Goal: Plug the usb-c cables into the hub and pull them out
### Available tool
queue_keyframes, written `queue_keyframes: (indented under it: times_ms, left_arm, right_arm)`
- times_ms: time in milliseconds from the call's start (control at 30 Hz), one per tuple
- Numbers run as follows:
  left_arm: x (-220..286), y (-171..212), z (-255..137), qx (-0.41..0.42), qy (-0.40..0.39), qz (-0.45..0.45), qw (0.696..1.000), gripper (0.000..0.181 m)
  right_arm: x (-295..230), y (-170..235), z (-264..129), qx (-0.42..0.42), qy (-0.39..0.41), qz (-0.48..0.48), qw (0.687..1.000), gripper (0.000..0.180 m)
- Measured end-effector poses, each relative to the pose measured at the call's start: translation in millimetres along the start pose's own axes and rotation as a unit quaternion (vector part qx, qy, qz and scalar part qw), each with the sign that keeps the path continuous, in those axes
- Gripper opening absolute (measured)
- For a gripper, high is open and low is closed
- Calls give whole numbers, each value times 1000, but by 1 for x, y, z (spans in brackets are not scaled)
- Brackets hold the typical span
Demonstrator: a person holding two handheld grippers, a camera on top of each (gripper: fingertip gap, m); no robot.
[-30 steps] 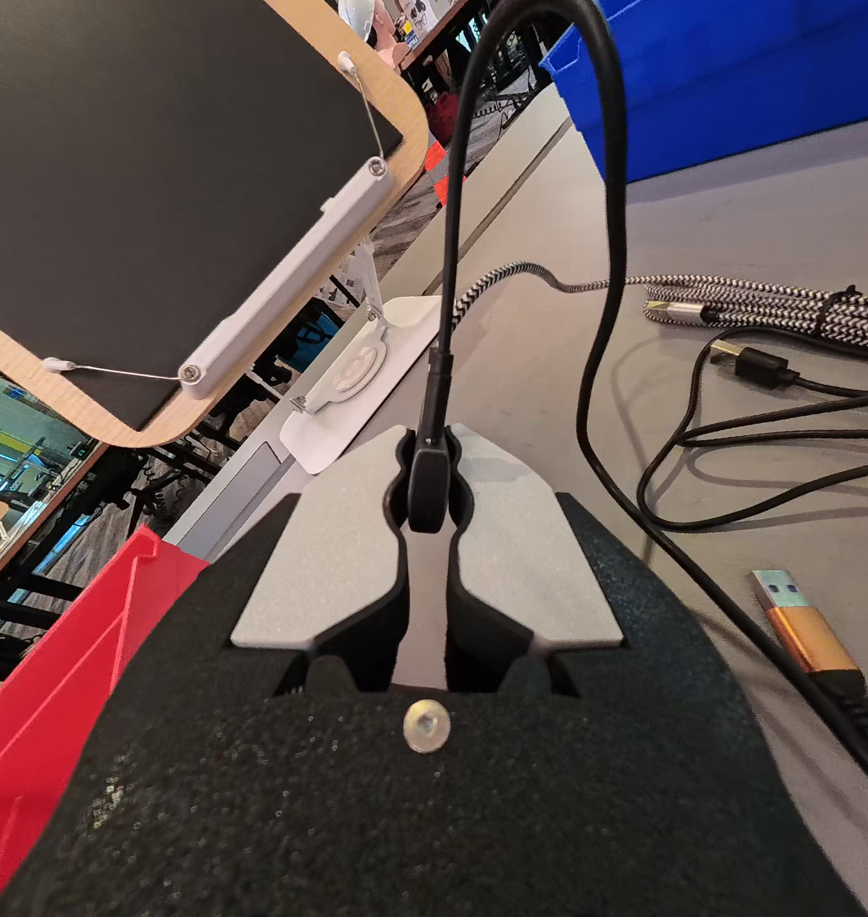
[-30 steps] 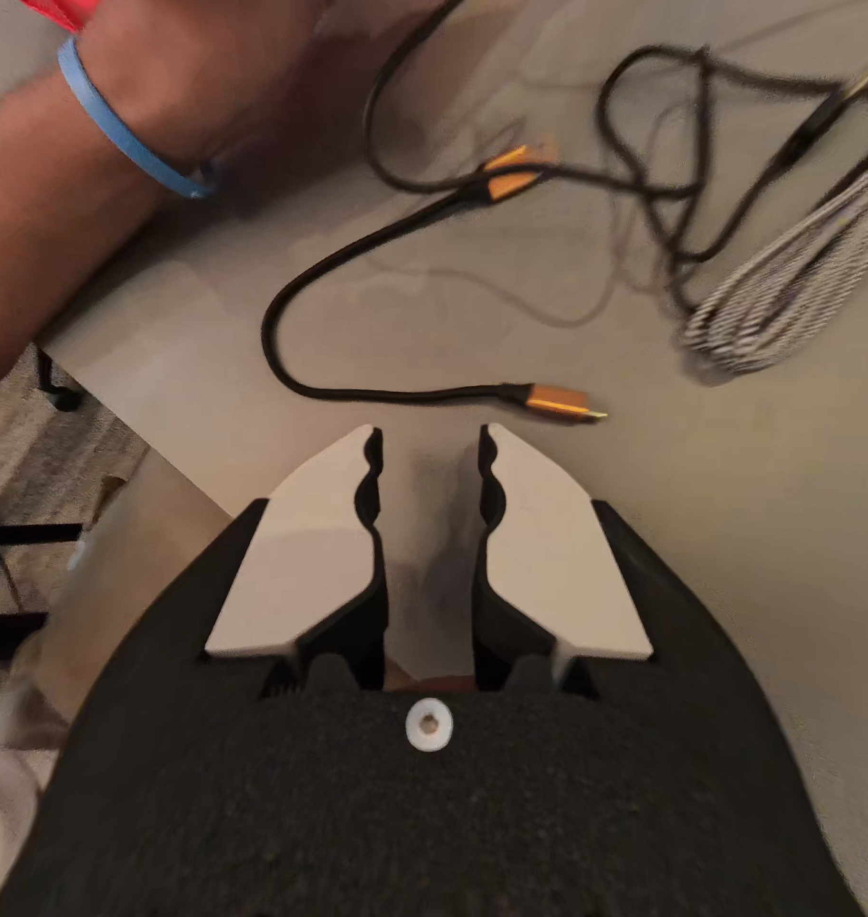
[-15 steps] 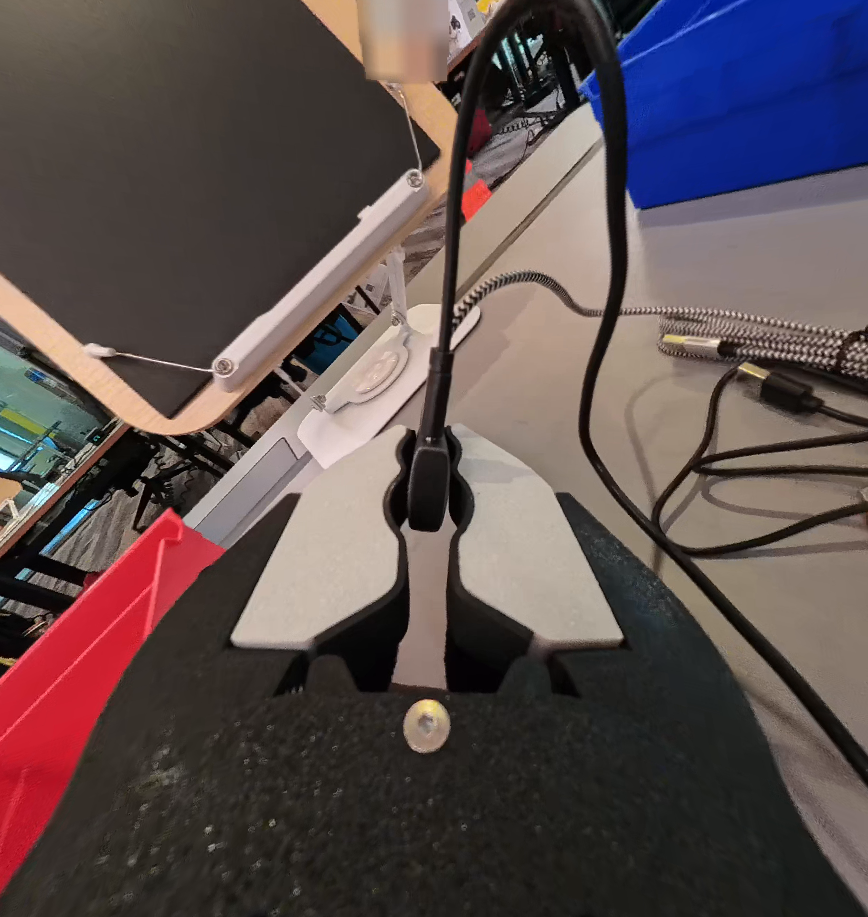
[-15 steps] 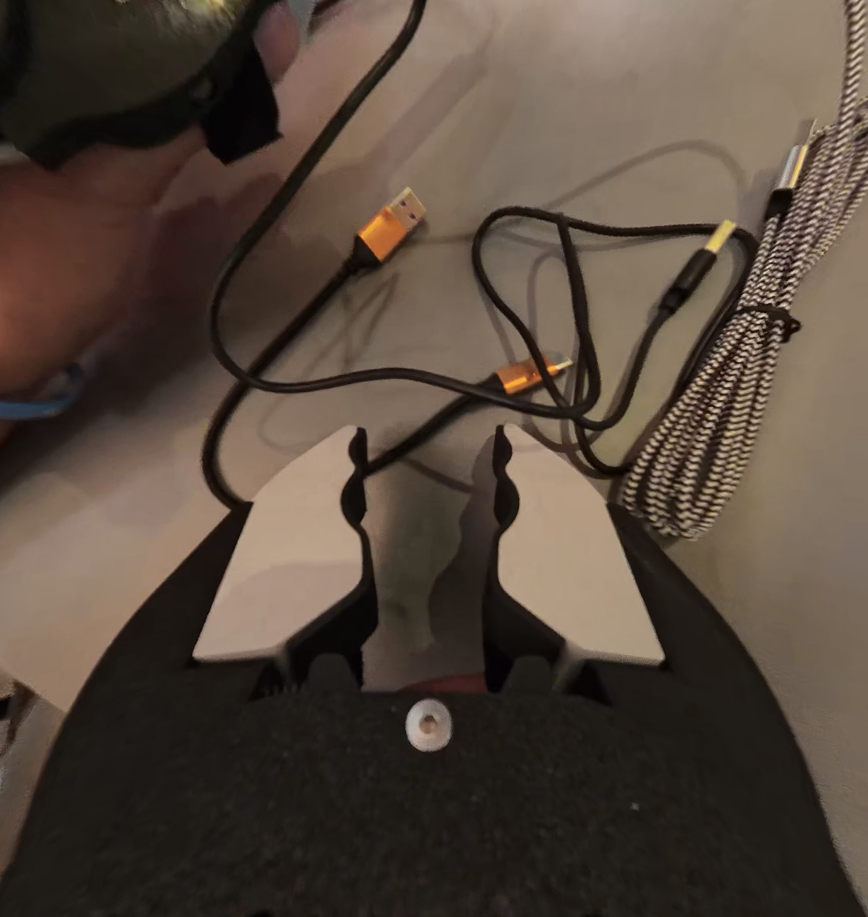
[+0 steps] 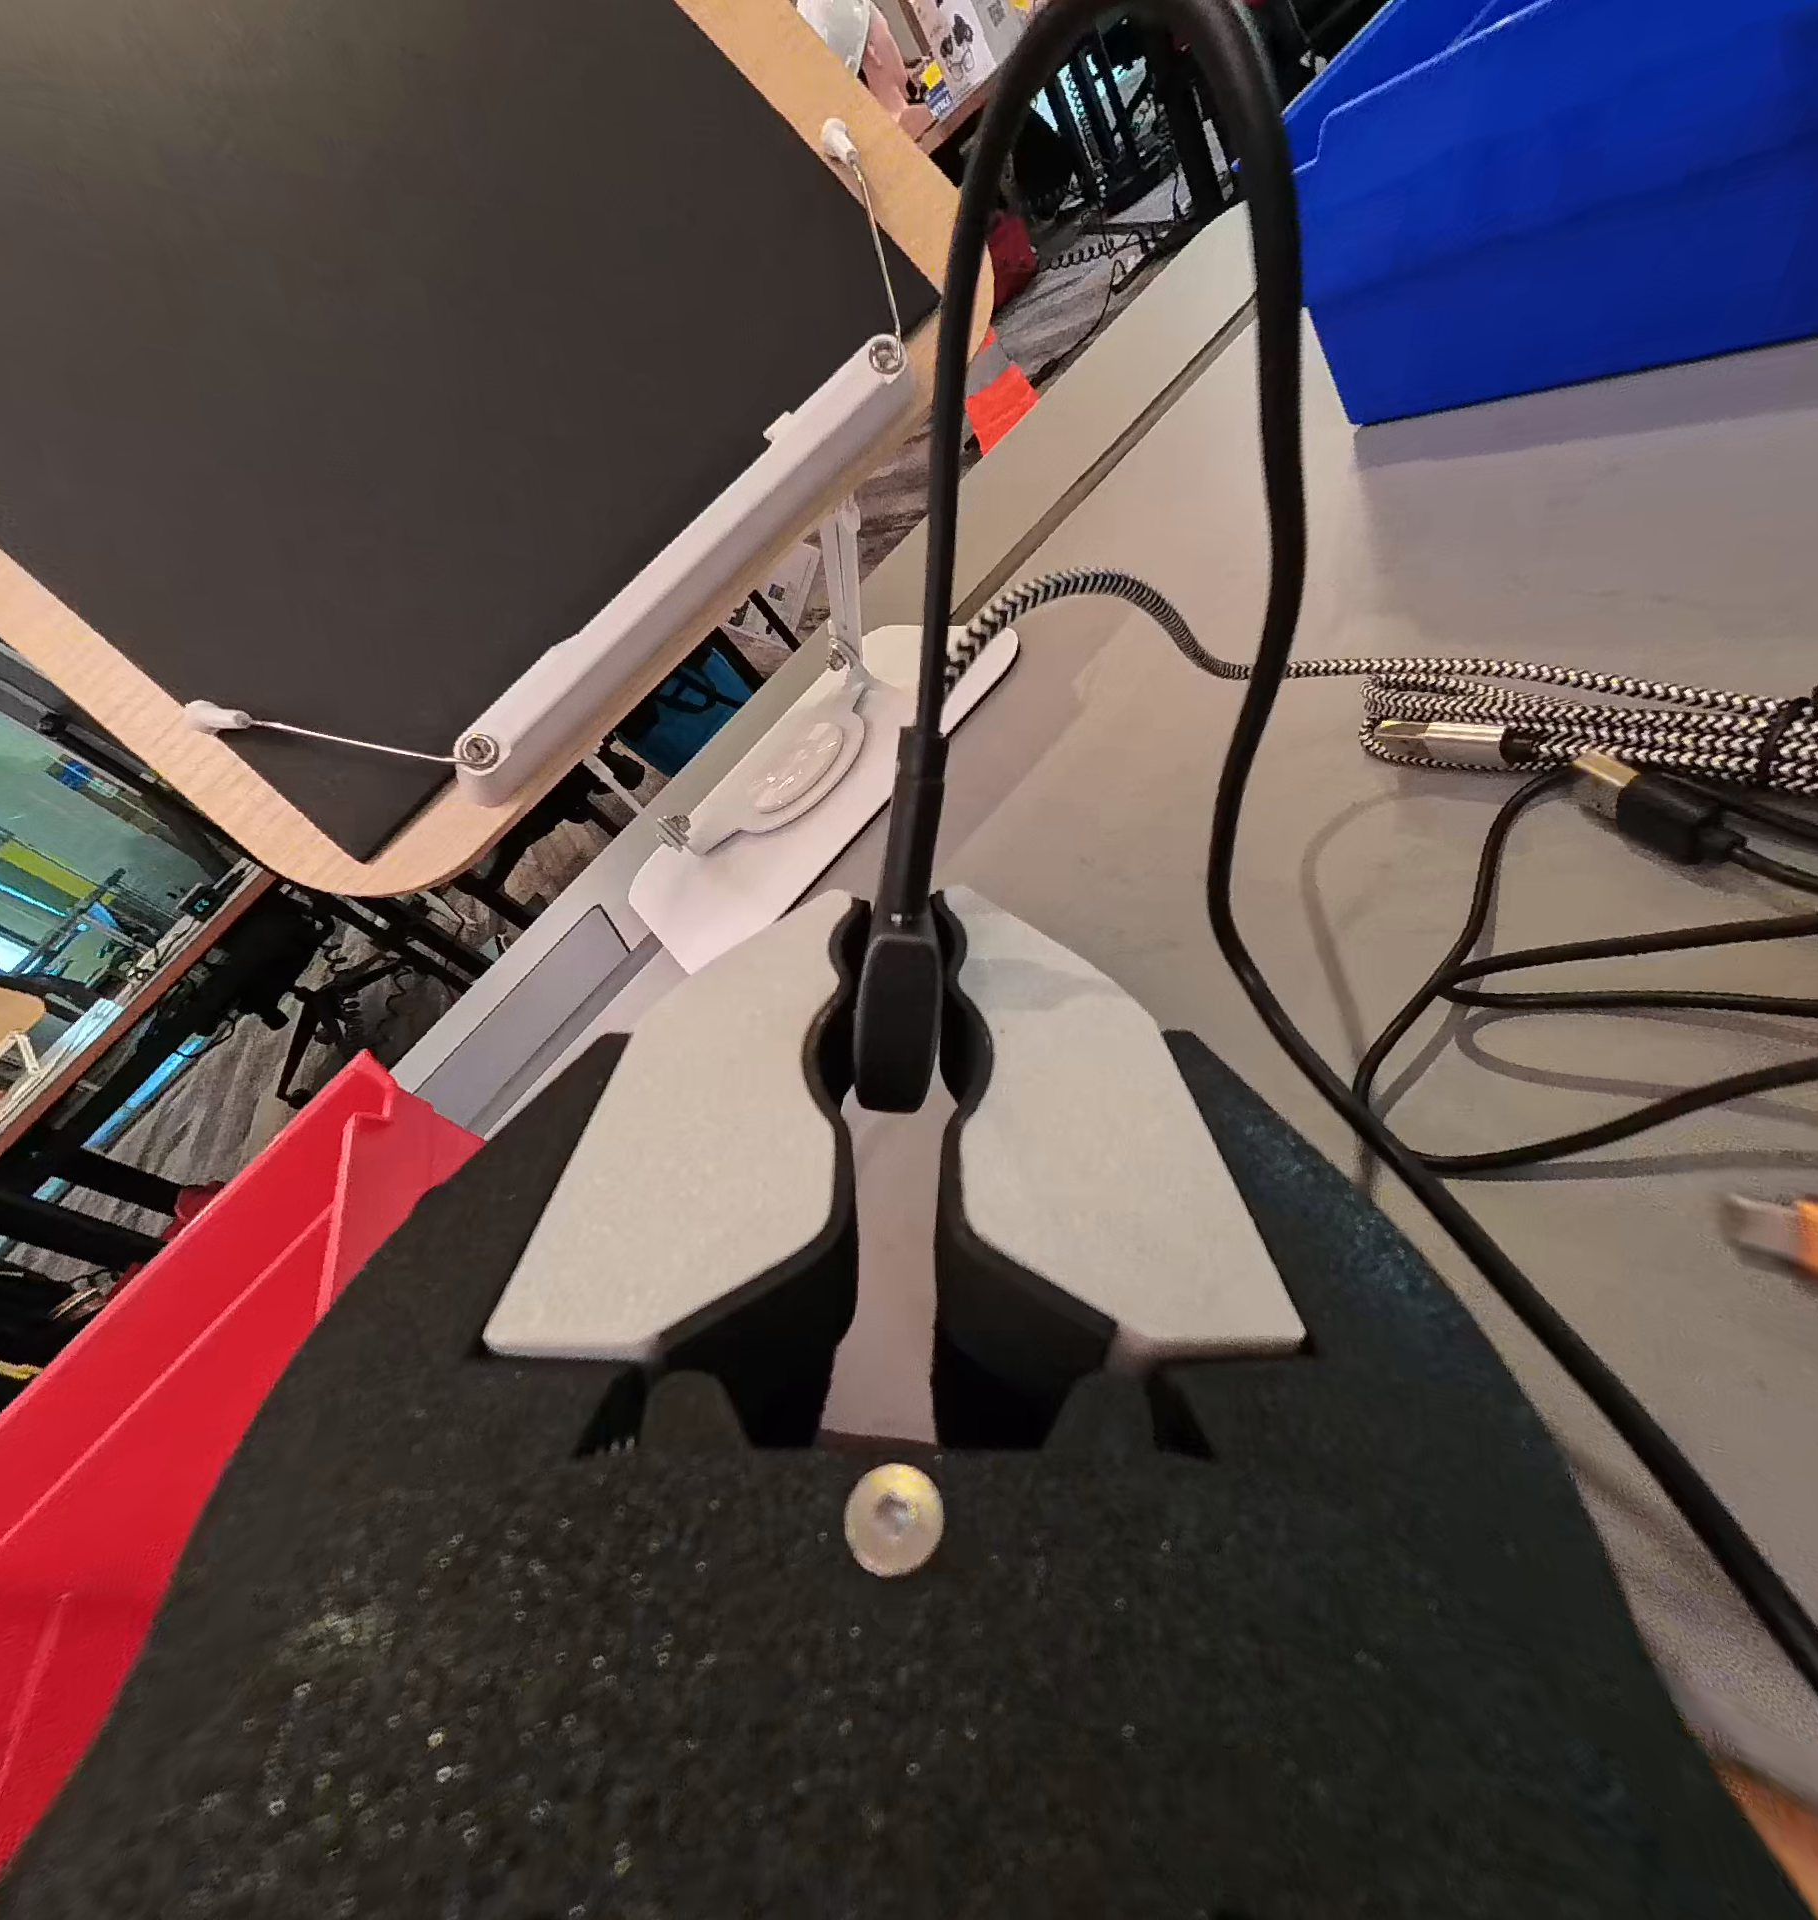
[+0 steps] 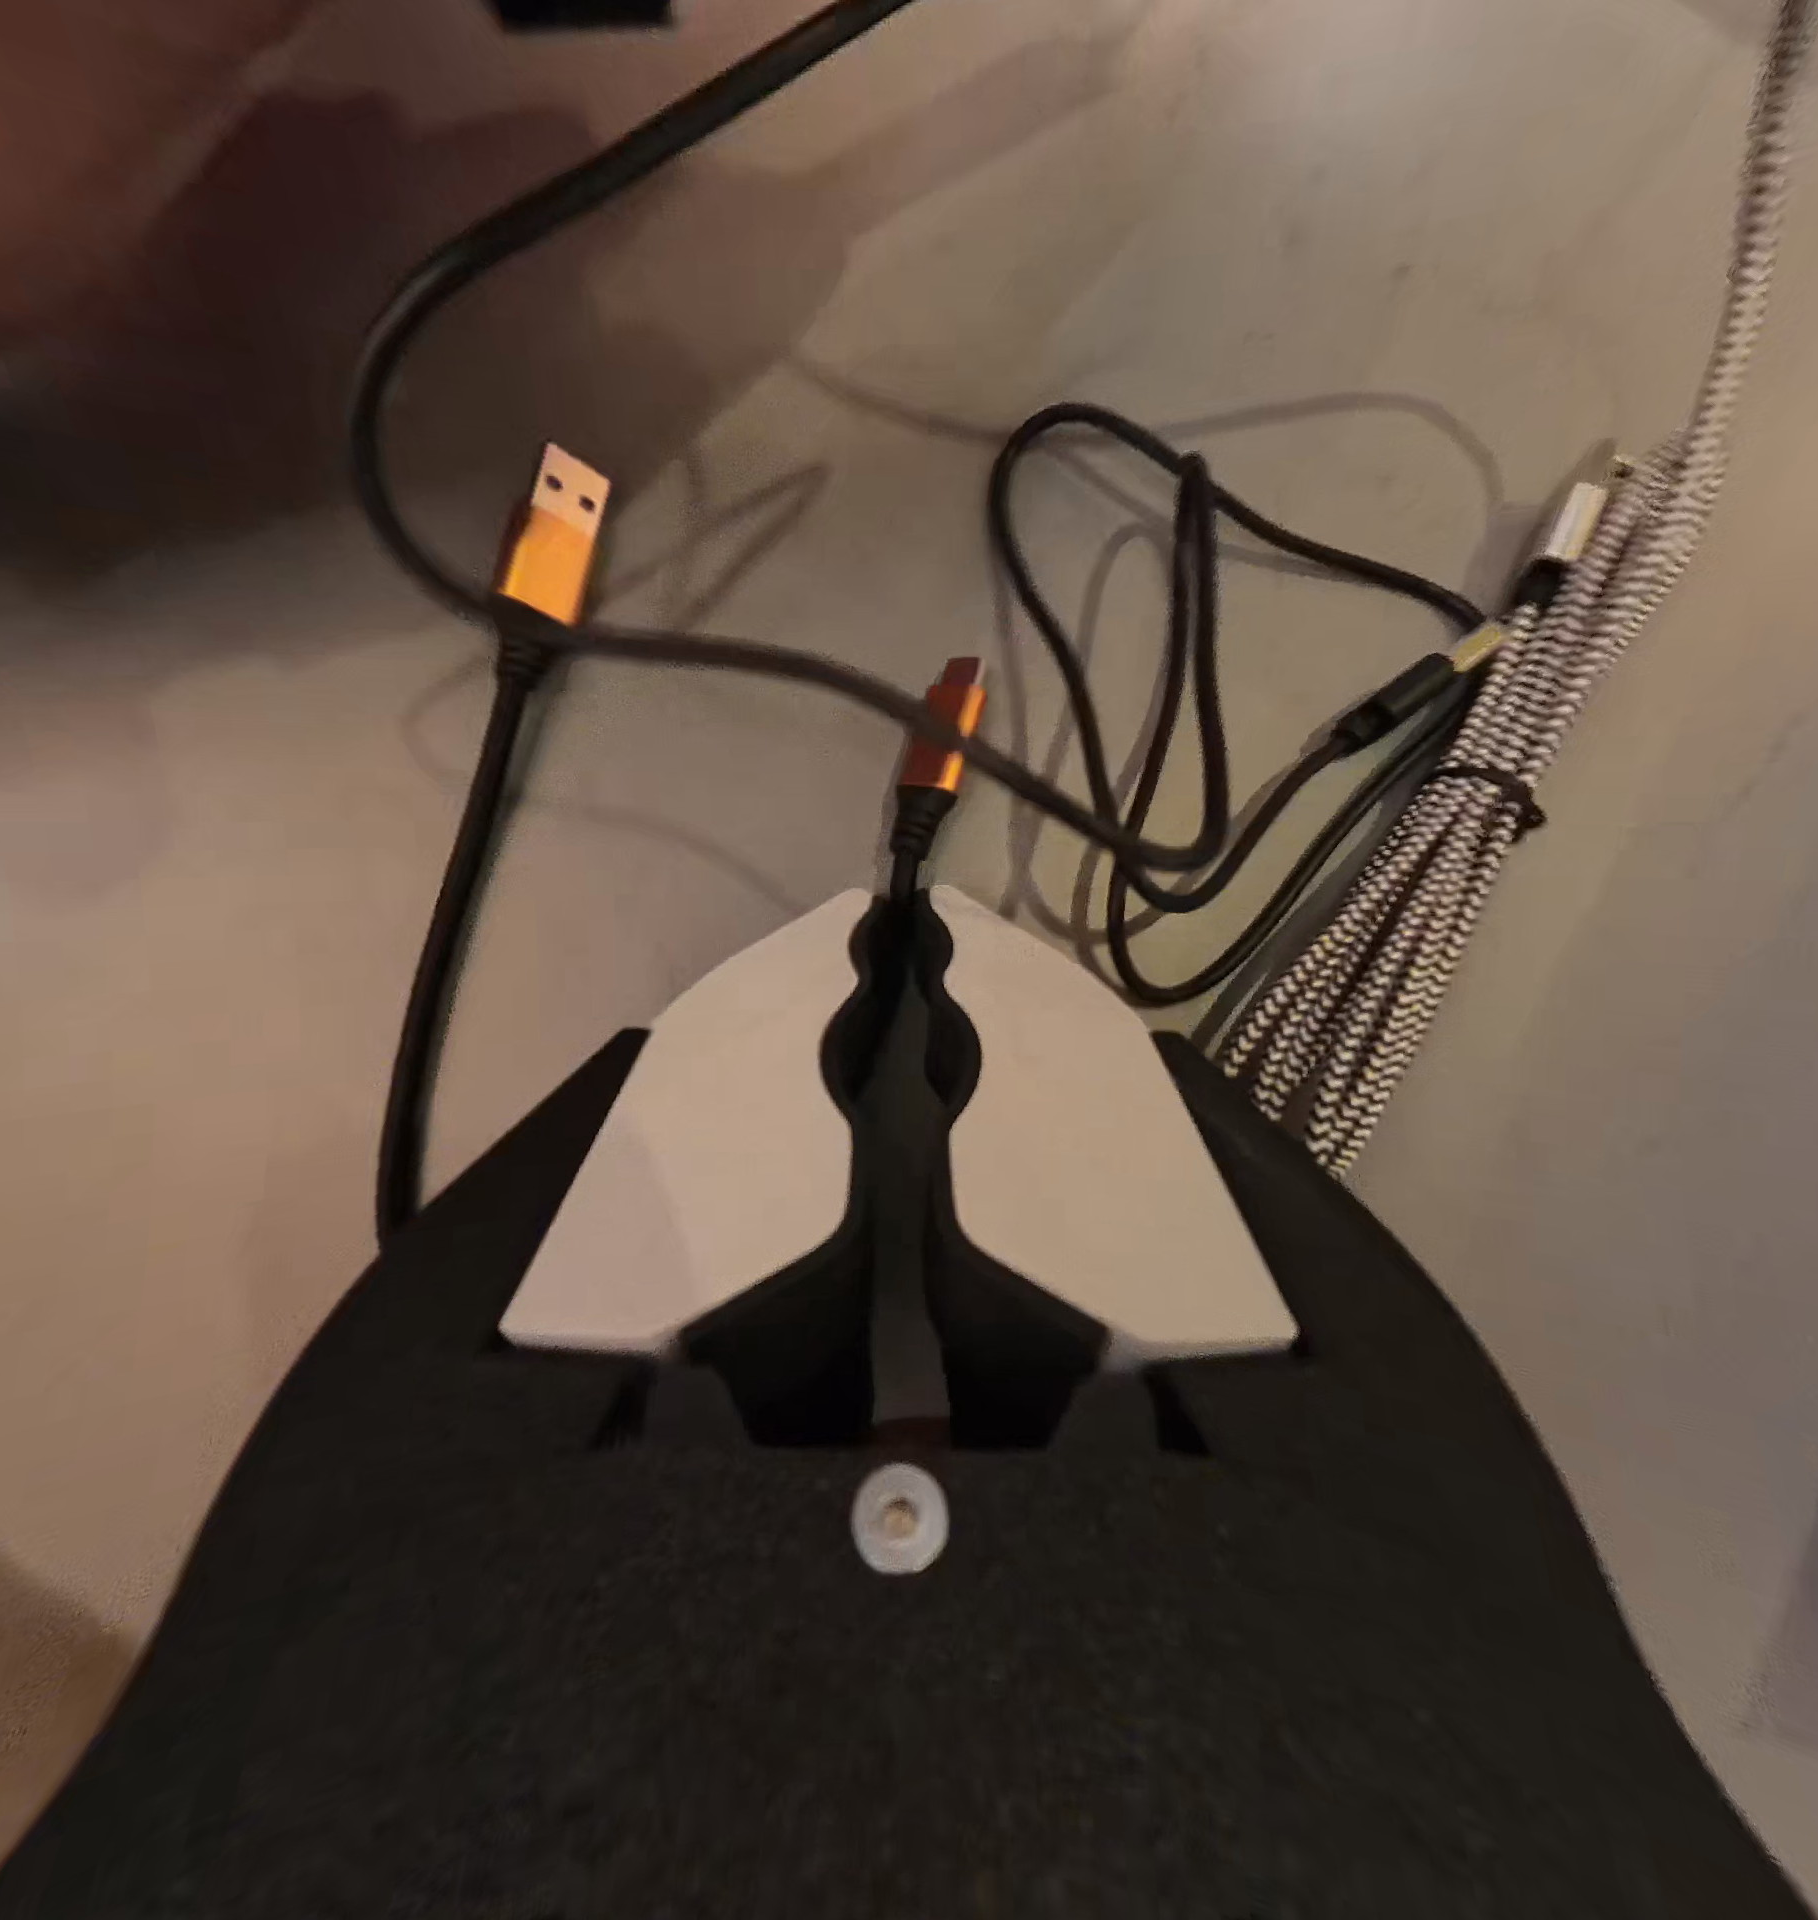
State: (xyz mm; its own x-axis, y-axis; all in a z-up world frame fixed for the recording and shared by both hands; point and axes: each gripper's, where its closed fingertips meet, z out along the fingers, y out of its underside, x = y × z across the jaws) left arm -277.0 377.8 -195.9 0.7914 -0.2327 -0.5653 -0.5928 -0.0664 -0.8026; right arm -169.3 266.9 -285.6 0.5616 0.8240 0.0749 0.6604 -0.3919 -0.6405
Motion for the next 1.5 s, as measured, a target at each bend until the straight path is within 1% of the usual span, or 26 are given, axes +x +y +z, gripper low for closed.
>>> queue_keyframes:
  times_ms: [100, 167, 233, 300, 367, 433, 500, 533, 633, 767, 800, 900, 933, 967, 1033, 1100, 1167, 1233, 1267, 1333, 1500]
  left_arm:
    - [0, 0, 0, 2, -2, 5, 1000, 10]
    - [0, 0, 0, 3, 0, 6, 1000, 10]
    - [2, 0, -1, 4, 3, 11, 1000, 10]
    - [3, 0, -1, 7, 2, 18, 1000, 10]
    - [5, 1, -1, 4, 4, 25, 1000, 10]
    - [7, 1, -1, 4, 4, 29, 1000, 10]
    - [7, 1, 0, 5, 3, 32, 999, 10]
    - [8, 1, 0, 5, 5, 33, 999, 10]
    - [9, -1, -1, 10, 6, 36, 999, 9]
    - [12, -4, -2, 21, 10, 59, 998, 10]
    - [14, -4, -2, 21, 11, 65, 998, 10]
    - [21, -8, -6, 36, 26, 74, 996, 9]
    - [23, -10, -7, 43, 26, 81, 995, 10]
    - [25, -12, -7, 49, 29, 93, 994, 10]
    - [34, -18, -9, 78, 44, 126, 988, 10]
    - [42, -27, -15, 114, 47, 164, 979, 10]
    - [52, -37, -22, 150, 48, 207, 966, 9]
    - [61, -46, -29, 180, 38, 248, 951, 10]
    - [66, -50, -33, 194, 35, 266, 944, 10]
    - [76, -57, -41, 224, 38, 286, 931, 9]
    - [94, -68, -59, 272, 47, 334, 901, 10]
  right_arm:
    - [17, 17, -15, -11, -21, -45, 999, 4]
    - [34, 24, -26, -8, -34, -53, 998, 3]
    - [43, 25, -35, 17, -76, -70, 994, 3]
    - [52, 36, -39, 12, -97, -114, 989, 3]
    - [63, 45, -39, 2, -82, -150, 985, 3]
    - [65, 44, -42, 24, -75, -158, 984, 4]
    - [68, 41, -45, 42, -63, -162, 984, 16]
    - [71, 39, -46, 47, -52, -169, 983, 16]
    - [68, 40, -44, 49, -65, -200, 976, 16]
    - [55, 40, -37, 45, -96, -216, 971, 21]
    - [55, 40, -34, 40, -86, -224, 970, 21]
    - [55, 37, -29, 50, -60, -248, 966, 7]
    - [57, 36, -29, 48, -52, -250, 966, 7]
    - [59, 37, -29, 39, -45, -249, 967, 7]
    - [60, 35, -38, 31, -66, -218, 973, 7]
    - [63, 21, -59, 52, -94, -149, 983, 6]
    - [68, 5, -82, 61, -139, -60, 987, 6]
    - [71, -12, -101, 60, -197, 24, 978, 6]
    - [70, -22, -108, 68, -227, 51, 970, 6]
    - [66, -33, -114, 61, -271, 58, 959, 6]
    - [58, -40, -114, 29, -287, -13, 957, 6]
